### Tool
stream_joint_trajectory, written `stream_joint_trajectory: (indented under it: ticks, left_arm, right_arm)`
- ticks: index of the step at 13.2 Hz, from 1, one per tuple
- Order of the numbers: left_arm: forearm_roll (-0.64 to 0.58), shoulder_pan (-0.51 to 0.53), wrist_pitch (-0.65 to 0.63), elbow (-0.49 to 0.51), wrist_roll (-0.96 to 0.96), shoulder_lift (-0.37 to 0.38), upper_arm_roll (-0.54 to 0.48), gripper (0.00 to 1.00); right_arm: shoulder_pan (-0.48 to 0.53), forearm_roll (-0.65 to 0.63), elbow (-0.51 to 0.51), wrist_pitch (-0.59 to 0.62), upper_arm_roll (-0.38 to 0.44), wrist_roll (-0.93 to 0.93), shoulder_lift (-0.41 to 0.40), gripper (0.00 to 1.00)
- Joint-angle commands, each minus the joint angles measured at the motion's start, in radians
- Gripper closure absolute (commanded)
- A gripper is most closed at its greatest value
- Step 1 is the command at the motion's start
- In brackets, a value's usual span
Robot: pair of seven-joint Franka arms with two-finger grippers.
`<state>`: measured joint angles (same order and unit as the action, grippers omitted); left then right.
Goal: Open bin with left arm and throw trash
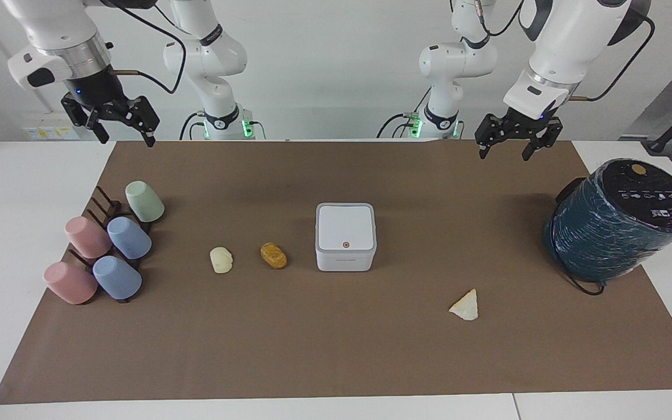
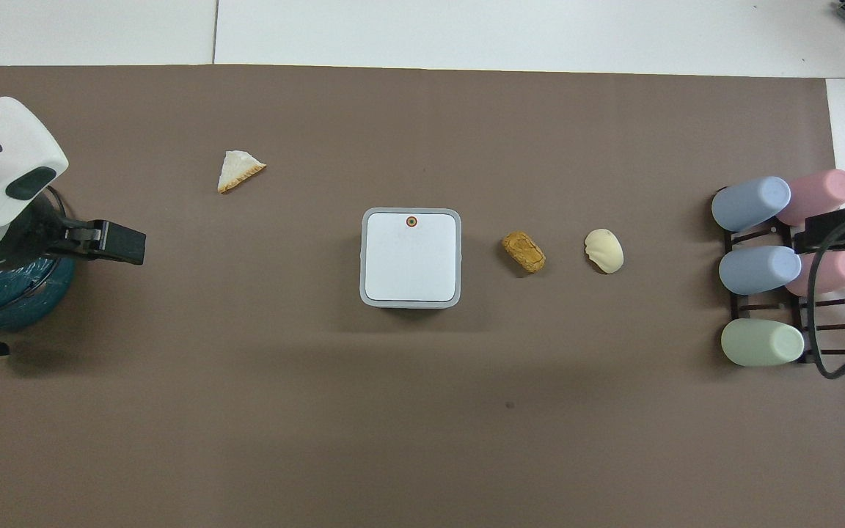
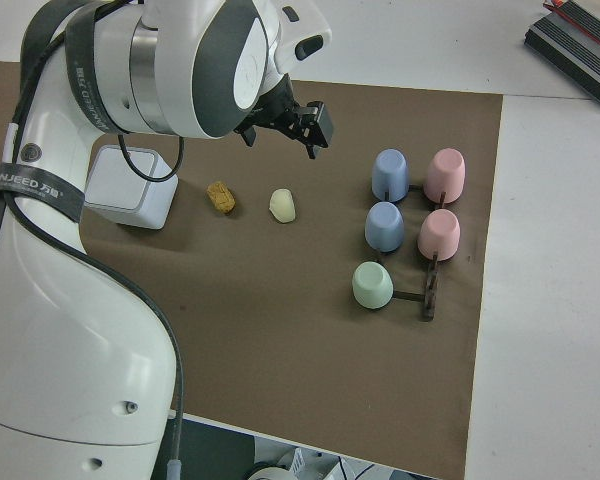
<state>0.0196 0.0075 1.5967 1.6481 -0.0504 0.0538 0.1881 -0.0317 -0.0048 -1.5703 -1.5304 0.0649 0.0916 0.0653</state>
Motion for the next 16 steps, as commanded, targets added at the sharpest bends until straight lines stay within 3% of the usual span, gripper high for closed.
stream_joint_trajectory:
  ticks: [1,16]
  left_arm:
    - [-0.012,0.006,-0.012,0.007,-0.003,0.011,-0.001,0.0]
    - [-0.012,-0.004,0.023,0.009,-0.005,0.009,0.001,0.0]
  right_arm:
    - [0.003,0.009,-0.014,-0.004,0.004,-0.019,0.014,0.0]
    - [0.001,0.009,-0.03,-0.014,0.004,-0.021,0.022,0.0]
